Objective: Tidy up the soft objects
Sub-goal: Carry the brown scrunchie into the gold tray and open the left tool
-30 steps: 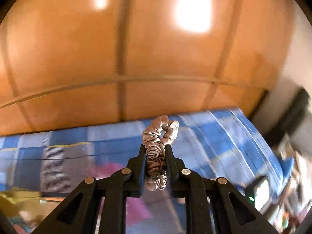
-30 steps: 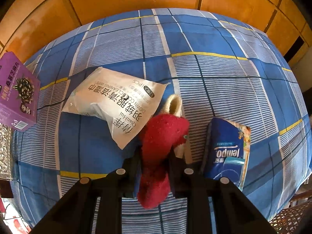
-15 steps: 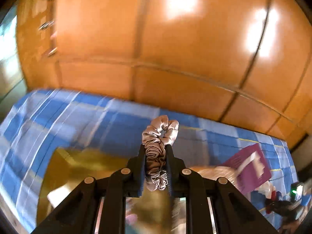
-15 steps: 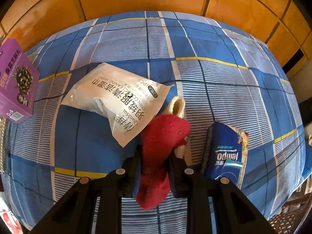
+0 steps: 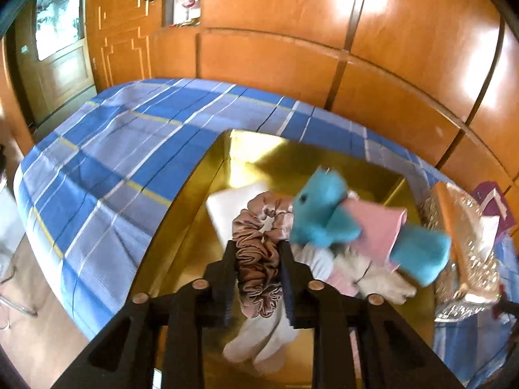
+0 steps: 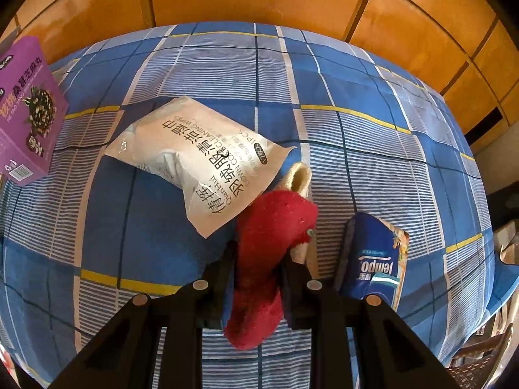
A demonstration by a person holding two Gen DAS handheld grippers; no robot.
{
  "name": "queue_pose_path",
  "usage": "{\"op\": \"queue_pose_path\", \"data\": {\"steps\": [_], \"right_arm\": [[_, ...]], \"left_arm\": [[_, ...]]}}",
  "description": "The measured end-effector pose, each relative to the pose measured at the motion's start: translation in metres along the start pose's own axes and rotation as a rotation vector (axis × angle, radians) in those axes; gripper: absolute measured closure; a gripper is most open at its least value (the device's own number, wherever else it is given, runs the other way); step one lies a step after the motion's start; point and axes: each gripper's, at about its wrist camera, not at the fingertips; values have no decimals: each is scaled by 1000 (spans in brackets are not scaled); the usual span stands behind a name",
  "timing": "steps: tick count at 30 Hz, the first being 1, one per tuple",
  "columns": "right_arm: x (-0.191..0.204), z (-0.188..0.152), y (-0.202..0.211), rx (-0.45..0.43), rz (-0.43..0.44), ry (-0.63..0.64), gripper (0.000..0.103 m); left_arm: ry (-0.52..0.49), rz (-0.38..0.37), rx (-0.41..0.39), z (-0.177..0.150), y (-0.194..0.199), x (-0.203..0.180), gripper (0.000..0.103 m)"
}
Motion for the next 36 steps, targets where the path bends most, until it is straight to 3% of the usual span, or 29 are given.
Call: {"op": "queue_pose_path", "data": {"steps": [1,3,6,11,22,30,36], "right_arm": [[0,0,0,1,1,-1,79],[1,-1,2,-1,-4,3,79],[0,3,-2,-3,-15,4,79],[0,3,-2,1,-26,-22,80],[19,-12,14,64,-56,-69,83],[42,-39,33,38,5,-56,83],[49,-61,47,1,108,-65,83]], "left_arm": [[-8,4,1,-3,-1,-1,66],[-20,23,-15,-9,0,-2,47],[-28,23,-32,-16,4,-5,39],[-23,-5,-45,-22,19,-12,38],[-122,-44,-122,-38,60,-39,33],[-148,-70,-135,-44,69,-50,33],[-169,-80,-136,-50,72,-53,33]]}}
Point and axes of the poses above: each gripper's, at about its wrist camera, not at the fingertips, and y roughly against the way its jaws point, x to its left, z to its top, and after that the axes turned 6 degrees about -z, right-handed
